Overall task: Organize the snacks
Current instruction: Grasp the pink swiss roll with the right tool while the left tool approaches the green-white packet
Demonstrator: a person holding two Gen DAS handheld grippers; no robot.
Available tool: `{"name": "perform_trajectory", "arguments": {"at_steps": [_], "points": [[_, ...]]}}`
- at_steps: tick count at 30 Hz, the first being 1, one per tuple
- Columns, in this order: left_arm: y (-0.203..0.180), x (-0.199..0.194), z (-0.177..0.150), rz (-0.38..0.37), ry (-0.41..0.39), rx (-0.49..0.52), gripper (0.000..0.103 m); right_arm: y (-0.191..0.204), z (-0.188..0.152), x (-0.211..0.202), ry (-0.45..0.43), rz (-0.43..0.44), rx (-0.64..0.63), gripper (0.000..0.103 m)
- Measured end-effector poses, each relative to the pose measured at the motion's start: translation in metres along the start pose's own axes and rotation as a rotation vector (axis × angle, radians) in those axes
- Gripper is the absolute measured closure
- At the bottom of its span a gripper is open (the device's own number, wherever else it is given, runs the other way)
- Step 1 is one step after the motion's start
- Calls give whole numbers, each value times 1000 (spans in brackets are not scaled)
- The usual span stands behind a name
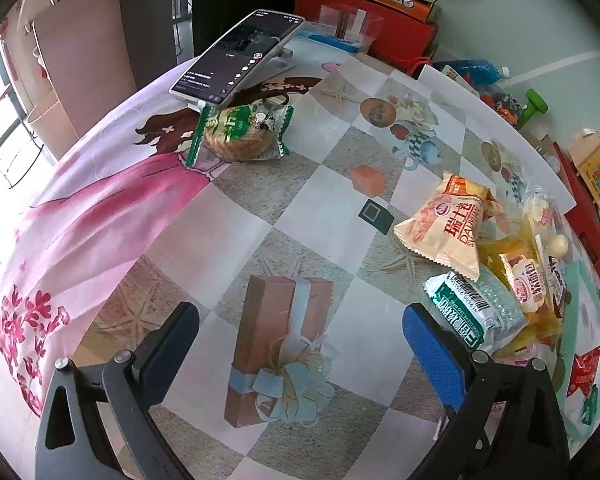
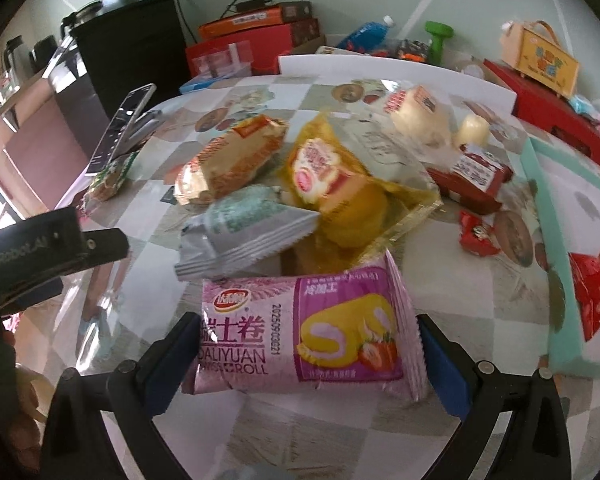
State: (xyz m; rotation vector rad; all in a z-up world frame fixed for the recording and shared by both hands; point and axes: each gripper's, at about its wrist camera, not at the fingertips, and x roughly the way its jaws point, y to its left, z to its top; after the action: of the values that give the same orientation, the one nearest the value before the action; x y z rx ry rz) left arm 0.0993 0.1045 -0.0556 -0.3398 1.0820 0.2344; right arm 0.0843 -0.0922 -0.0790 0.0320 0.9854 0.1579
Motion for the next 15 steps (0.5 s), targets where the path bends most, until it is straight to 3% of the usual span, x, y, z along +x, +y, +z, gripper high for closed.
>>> {"name": "perform_trajectory", "arguments": {"at_steps": [15], "points": [[-33, -7, -1, -55, -16, 48, 1, -38, 3, -8, -17, -68, 39, 5]]}}
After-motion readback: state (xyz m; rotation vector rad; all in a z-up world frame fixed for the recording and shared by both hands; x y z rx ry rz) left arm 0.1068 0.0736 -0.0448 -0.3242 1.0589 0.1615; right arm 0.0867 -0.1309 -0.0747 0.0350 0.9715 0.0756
